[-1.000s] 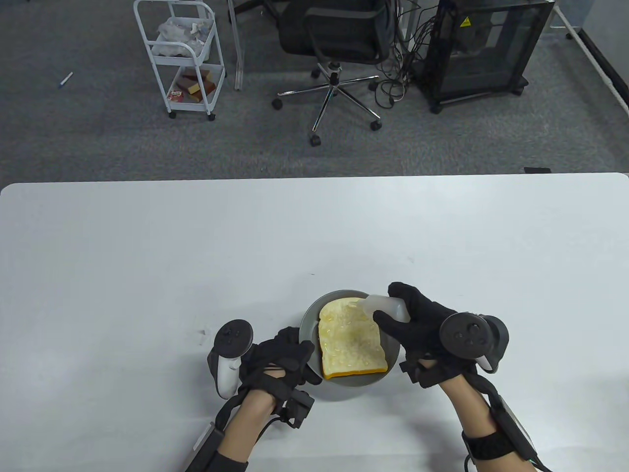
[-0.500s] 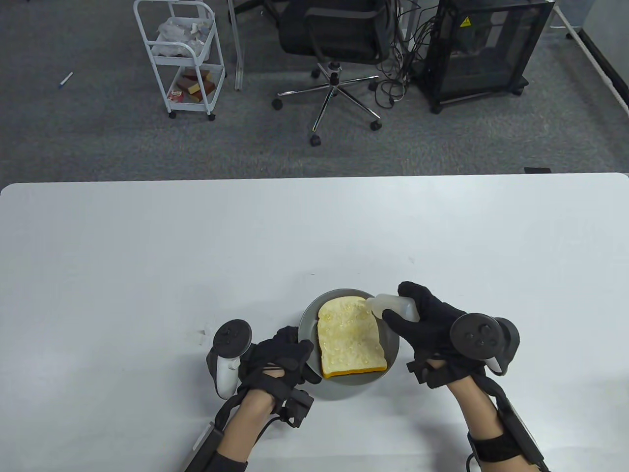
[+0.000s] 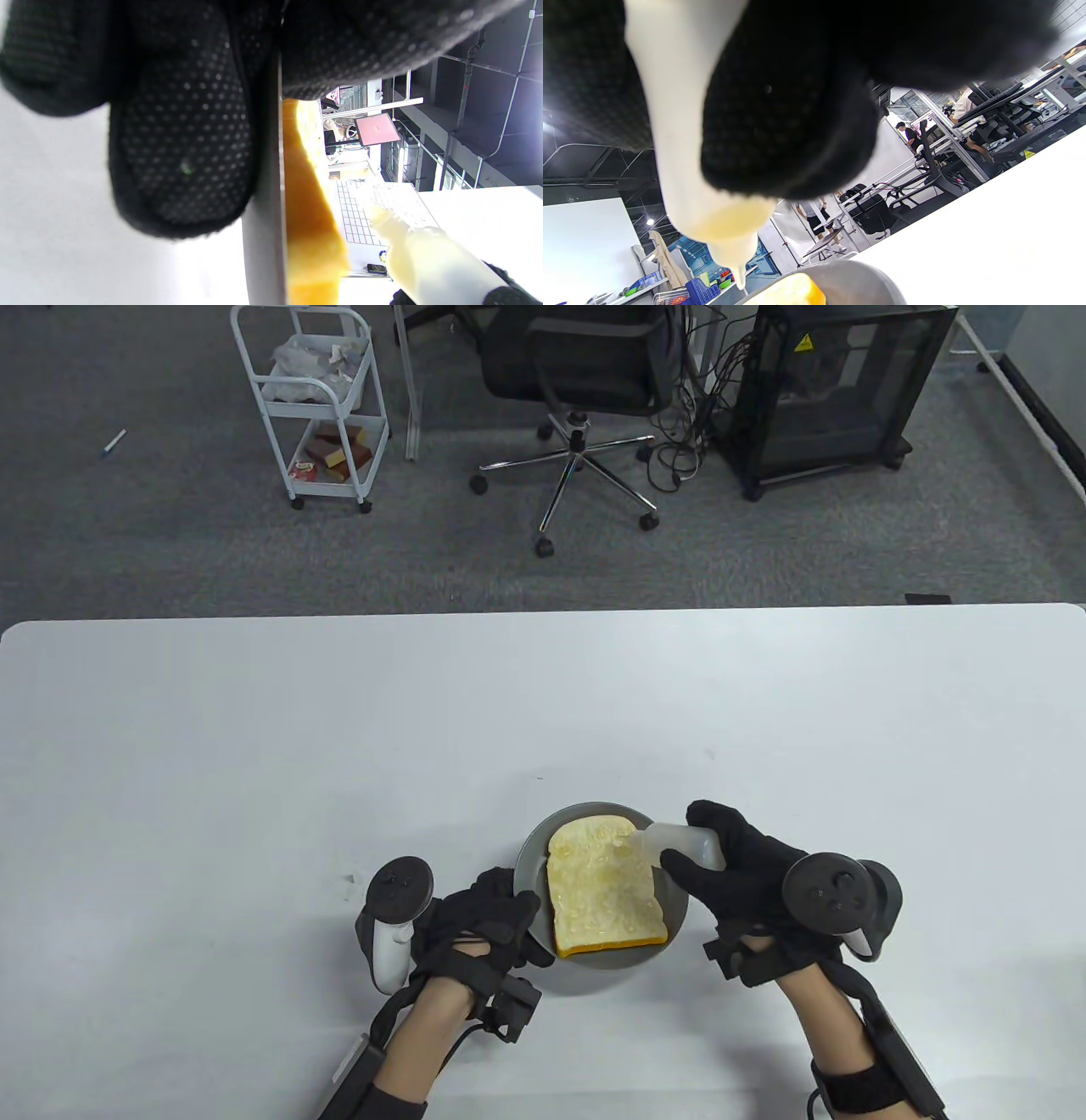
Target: Squeeze honey bottle to draw zigzag on toast
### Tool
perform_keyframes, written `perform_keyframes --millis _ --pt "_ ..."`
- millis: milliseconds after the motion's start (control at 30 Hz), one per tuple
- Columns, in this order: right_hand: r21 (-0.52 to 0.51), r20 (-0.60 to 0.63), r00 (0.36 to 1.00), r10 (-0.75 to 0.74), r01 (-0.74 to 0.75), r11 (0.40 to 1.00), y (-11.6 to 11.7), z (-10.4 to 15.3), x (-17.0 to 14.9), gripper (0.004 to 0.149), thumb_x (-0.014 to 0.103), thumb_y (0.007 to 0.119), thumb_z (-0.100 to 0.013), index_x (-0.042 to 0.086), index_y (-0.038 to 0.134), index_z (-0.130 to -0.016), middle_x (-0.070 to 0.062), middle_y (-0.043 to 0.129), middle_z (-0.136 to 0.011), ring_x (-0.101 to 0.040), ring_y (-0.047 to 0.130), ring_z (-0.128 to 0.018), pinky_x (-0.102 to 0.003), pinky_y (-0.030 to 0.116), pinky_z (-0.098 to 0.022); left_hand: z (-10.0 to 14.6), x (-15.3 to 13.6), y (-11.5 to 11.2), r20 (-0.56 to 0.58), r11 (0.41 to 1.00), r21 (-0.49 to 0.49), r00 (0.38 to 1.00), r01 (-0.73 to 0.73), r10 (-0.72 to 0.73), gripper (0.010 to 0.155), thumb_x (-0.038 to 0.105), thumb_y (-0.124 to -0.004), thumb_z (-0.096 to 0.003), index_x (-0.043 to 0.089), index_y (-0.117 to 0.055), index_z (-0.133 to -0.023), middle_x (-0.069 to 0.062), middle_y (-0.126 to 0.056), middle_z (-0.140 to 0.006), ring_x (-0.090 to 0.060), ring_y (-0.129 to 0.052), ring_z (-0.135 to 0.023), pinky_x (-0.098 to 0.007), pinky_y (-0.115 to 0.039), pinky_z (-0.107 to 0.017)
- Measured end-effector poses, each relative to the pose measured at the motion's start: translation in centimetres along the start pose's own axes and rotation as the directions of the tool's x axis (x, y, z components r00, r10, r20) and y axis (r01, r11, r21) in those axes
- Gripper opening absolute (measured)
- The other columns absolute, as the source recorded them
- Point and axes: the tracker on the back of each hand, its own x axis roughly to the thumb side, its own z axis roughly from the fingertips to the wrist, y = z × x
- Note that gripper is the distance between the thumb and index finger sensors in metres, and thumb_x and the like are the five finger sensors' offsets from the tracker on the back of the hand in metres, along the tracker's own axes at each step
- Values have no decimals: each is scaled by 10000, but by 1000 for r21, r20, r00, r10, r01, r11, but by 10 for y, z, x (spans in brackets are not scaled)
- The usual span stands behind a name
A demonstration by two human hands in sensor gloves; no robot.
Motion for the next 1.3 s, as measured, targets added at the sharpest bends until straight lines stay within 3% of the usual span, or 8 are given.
perform_keyframes --millis 1300 --pt "90 27 999 -38 35 995 35 -10 20 651 596 969 -406 164 836 -873 -126 1052 -608 -100 1099 -180 -262 946 -88 0 0 -1 -7 1000 4 1000 7 -7 519 276 -863 -488 -22 -699 -879 -193 -1093 -528 -235 -1204 -250 -418 -946 -264"
